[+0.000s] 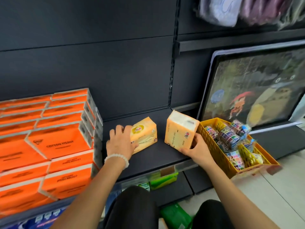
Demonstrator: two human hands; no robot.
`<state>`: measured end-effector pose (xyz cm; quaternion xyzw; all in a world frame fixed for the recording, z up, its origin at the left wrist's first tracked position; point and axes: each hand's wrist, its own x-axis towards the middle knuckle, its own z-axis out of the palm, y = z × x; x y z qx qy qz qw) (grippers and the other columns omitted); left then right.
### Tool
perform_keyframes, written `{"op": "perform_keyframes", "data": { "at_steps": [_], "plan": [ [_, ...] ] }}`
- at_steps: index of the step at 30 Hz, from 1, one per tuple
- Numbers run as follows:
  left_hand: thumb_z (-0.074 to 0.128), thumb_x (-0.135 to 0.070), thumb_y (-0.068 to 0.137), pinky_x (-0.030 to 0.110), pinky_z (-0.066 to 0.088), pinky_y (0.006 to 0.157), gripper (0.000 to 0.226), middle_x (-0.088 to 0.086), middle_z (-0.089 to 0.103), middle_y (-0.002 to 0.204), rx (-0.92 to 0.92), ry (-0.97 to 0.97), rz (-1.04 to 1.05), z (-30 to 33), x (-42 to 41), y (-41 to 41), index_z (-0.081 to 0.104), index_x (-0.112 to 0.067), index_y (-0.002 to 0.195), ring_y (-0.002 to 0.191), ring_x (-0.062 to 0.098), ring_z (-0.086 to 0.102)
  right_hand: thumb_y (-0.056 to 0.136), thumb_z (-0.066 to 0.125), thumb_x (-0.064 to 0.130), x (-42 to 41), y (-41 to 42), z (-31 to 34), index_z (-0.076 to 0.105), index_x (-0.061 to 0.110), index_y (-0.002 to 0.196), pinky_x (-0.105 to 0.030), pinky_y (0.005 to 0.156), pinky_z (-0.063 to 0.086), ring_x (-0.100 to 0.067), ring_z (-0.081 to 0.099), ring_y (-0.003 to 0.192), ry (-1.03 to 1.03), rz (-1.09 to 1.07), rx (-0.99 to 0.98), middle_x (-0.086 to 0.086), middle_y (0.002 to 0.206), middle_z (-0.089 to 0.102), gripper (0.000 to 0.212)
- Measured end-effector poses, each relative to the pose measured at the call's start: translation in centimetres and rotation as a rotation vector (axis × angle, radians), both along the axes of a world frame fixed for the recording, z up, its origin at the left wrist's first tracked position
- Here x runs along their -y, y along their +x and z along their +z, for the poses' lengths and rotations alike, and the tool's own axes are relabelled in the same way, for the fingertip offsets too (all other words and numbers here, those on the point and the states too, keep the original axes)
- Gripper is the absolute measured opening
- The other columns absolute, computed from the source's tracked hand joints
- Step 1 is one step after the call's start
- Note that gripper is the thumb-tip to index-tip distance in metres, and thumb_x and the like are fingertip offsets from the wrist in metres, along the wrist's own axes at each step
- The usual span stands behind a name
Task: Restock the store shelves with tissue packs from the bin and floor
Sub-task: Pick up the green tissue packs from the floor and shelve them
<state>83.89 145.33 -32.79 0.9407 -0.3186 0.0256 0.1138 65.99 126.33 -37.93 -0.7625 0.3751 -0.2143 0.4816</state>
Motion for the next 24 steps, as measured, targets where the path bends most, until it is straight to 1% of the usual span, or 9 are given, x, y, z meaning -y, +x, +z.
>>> {"op": "perform_keyframes", "data": {
  "at_steps": [3,6,9,12,15,17,19,21,24],
  "plan": [
    [0.069,-0.046,0.078,0.039,0.048,0.086,0.065,0.001,0.038,0.125,-0.008,-0.001,0.005,0.0,0.1,0.1,0.037,-0.029,0.132,0.114,0.025,0.036,0.065,0.084,0.008,0.3,0.0,0.2,0.043,0.011,0.123,-0.029,0.086,0.047,-0.012,0.051,0.107,0.022,-0.013,0.019,0.003,0.114,0.054,0.071],
    [0.068,-0.047,0.079,0.038,0.047,0.088,0.065,0.000,0.037,0.126,-0.018,0.013,-0.001,0.1,0.0,0.1,0.035,-0.030,0.133,0.114,0.024,0.035,0.066,0.082,0.004,0.5,-0.2,1.5,0.045,0.009,0.120,-0.024,0.080,0.045,-0.013,0.054,0.103,0.030,-0.029,0.087,0.001,0.111,0.055,0.066],
    [0.068,-0.048,0.079,0.037,0.046,0.089,0.067,0.000,0.037,0.126,-0.044,0.007,-0.015,0.3,-0.2,0.2,0.035,-0.029,0.134,0.115,0.024,0.035,0.066,0.083,0.007,1.5,-1.1,3.1,0.050,0.015,0.113,-0.025,0.078,0.048,-0.016,0.057,0.101,0.000,-0.035,0.168,-0.001,0.110,0.059,0.059],
    [0.063,-0.055,0.079,0.038,0.045,0.090,0.069,0.001,0.037,0.128,-0.043,0.042,-0.043,0.9,-0.4,0.3,0.034,-0.028,0.136,0.116,0.025,0.036,0.066,0.084,0.013,2.5,-2.1,4.6,0.053,0.018,0.117,-0.031,0.084,0.049,-0.016,0.056,0.102,-0.087,0.021,0.072,0.000,0.111,0.058,0.060],
    [0.048,-0.066,0.083,0.041,0.043,0.091,0.070,0.001,0.037,0.131,0.005,0.122,-0.071,1.6,-0.5,0.3,0.029,-0.028,0.139,0.120,0.025,0.038,0.069,0.082,0.014,2.6,-2.8,5.6,0.049,0.016,0.128,-0.035,0.091,0.049,-0.016,0.051,0.110,-0.126,0.120,-0.047,0.004,0.117,0.053,0.069],
    [0.044,-0.064,0.086,0.043,0.039,0.095,0.068,-0.001,0.038,0.133,0.056,0.152,-0.098,2.0,-0.5,0.3,0.028,-0.028,0.141,0.123,0.023,0.036,0.069,0.082,0.014,2.3,-3.1,5.9,0.041,0.014,0.135,-0.030,0.095,0.044,-0.011,0.045,0.115,-0.127,0.140,-0.065,0.007,0.122,0.046,0.078],
    [0.046,-0.060,0.088,0.043,0.036,0.098,0.065,-0.003,0.039,0.136,0.095,0.171,-0.114,2.3,-0.6,0.4,0.028,-0.028,0.141,0.125,0.022,0.035,0.068,0.083,0.013,2.2,-3.4,5.9,0.034,0.012,0.139,-0.031,0.098,0.041,-0.011,0.041,0.117,-0.108,0.124,-0.067,0.008,0.123,0.041,0.086],
    [0.048,-0.055,0.089,0.042,0.036,0.098,0.060,-0.003,0.040,0.136,0.104,0.175,-0.122,2.5,-0.5,0.5,0.030,-0.028,0.140,0.126,0.021,0.035,0.068,0.083,0.014,2.2,-3.7,5.8,0.039,0.011,0.135,-0.032,0.093,0.045,-0.014,0.047,0.114,-0.121,0.116,-0.110,0.005,0.119,0.047,0.080],
    [0.053,-0.045,0.090,0.038,0.041,0.097,0.055,-0.001,0.041,0.136,0.033,0.103,-0.090,2.5,-0.1,1.5,0.033,-0.027,0.138,0.126,0.022,0.035,0.069,0.082,0.012,2.4,-3.1,6.1,0.048,0.011,0.125,-0.030,0.085,0.047,-0.013,0.052,0.102,-0.158,0.116,-0.145,0.002,0.109,0.056,0.066]
  ]
}}
